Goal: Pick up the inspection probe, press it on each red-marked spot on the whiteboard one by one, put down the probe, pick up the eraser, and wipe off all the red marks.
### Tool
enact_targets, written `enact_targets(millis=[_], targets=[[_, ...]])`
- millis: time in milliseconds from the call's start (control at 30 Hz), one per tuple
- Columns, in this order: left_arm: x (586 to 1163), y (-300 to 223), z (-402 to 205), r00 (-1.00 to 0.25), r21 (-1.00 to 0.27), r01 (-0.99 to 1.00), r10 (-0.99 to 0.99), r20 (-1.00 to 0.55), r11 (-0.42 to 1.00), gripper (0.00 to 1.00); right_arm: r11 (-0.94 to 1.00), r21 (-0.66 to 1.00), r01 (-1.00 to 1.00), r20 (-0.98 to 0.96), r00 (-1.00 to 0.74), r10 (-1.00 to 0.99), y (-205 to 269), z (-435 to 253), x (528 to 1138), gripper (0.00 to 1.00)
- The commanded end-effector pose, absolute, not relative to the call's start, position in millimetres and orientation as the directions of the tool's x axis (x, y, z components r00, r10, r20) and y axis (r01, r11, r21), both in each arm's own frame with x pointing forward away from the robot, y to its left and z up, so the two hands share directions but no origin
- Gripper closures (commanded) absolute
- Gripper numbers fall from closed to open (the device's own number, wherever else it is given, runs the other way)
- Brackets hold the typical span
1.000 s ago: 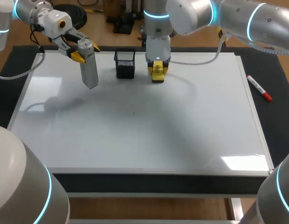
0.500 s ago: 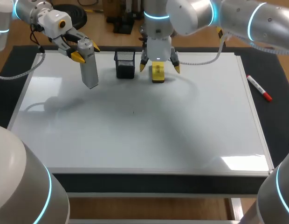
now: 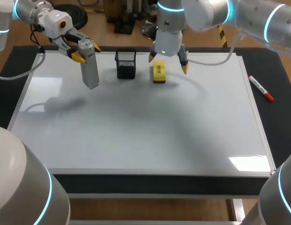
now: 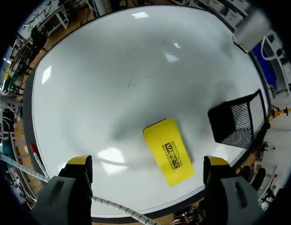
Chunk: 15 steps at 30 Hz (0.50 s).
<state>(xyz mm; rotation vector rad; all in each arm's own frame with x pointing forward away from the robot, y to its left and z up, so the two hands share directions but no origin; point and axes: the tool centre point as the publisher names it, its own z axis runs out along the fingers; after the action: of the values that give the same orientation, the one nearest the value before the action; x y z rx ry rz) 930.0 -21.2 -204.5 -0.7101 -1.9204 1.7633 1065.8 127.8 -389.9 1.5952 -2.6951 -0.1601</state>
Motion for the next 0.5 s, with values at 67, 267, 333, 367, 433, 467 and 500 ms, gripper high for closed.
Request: enact_targets(millis=[67,267,333,367,433,467,500], targets=[[931,-21,-204,-0.771,-0.995,0.078,0.636,-0.025,0.056,1.00,0.593,0.106,-0.798,-0.173,-0.602,-0.779,105,-370,1055,0.00],[931,-21,-204,-0.771,-0.995,0.078,0.636,-0.025,0.056,1.00,0.713,0.181,-0.677,-0.270,-0.731,-0.626,91,-357,1054,0.00],[931,-21,-204,-0.771,-0.995,0.078,0.636,-0.025,0.056,1.00,0.751,0.200,-0.629,-0.295,-0.770,-0.565,86,-354,1053,0.00],[931,-21,-204,-0.771,-0.995,0.078,0.636,-0.025,0.056,1.00,0.769,0.208,-0.604,-0.299,-0.788,-0.538,83,-353,1052,0.00],[931,-21,-204,-0.771,-0.995,0.078,0.636,-0.025,0.056,1.00,0.803,0.228,-0.551,-0.314,-0.822,-0.475,79,-348,1051,0.00],[931,-21,-204,-0.771,-0.995,0.078,0.636,-0.025,0.056,1.00,0.816,0.237,-0.526,-0.324,-0.835,-0.444,76,-346,1051,0.00],[931,-21,-204,-0.771,-0.995,0.078,0.636,-0.025,0.056,1.00,0.832,0.248,-0.497,-0.319,-0.853,-0.414,74,-343,1051,0.00]])
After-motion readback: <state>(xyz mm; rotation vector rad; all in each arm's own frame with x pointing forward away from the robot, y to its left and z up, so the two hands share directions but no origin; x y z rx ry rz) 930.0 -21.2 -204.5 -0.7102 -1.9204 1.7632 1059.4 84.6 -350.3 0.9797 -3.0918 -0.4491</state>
